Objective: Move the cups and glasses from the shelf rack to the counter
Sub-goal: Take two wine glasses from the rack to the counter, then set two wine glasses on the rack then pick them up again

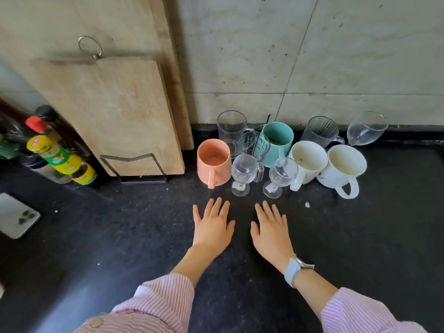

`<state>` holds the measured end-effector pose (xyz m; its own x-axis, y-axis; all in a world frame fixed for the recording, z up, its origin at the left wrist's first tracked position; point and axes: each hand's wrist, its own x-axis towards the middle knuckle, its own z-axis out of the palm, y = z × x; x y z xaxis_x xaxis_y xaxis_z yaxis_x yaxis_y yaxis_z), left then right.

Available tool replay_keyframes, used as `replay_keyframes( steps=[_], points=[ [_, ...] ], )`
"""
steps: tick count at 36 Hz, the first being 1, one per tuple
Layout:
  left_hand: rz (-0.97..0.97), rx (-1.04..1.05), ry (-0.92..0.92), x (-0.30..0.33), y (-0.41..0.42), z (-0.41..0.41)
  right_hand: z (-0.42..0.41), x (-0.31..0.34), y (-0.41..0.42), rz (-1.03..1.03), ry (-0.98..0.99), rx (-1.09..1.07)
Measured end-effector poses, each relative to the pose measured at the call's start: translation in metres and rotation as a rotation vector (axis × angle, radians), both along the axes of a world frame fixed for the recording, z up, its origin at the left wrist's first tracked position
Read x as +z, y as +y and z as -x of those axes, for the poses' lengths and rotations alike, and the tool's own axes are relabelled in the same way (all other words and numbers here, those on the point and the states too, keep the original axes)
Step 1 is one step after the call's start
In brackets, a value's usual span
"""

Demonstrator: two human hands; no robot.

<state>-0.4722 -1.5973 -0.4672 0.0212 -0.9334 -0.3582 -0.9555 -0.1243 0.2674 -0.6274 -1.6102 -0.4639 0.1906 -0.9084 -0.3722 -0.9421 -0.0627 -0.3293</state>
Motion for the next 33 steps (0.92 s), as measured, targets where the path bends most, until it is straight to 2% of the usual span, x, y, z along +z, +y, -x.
replay_keyframes(
  steps=[7, 14, 18, 22, 27, 33],
  points=[
    [0.166, 0.274, -0.019, 0.031, 0.103, -0.072, -0.07, 0.03, 0.056, 0.045, -0.202, 0.252],
    [0.322, 0.605, -0.15, 0.094, 0.282, -0.155, -0.168, 0.085, 0.165, 0.133, -0.322, 0.667],
    [0.436, 0.807, -0.195, 0.132, 0.418, -0.174, -0.216, 0.122, 0.27, 0.157, -0.395, 0.895],
    [0.467, 1.002, -0.321, 0.16, 0.568, -0.171, -0.252, 0.154, 0.394, 0.157, -0.493, 1.126],
    [0.504, 1.295, -0.433, 0.19, 0.748, -0.141, -0.28, 0.178, 0.549, 0.143, -0.571, 1.421],
    [0.541, 1.65, -0.512, 0.204, 0.907, -0.087, -0.292, 0.192, 0.717, 0.088, -0.637, 1.751]
  ],
)
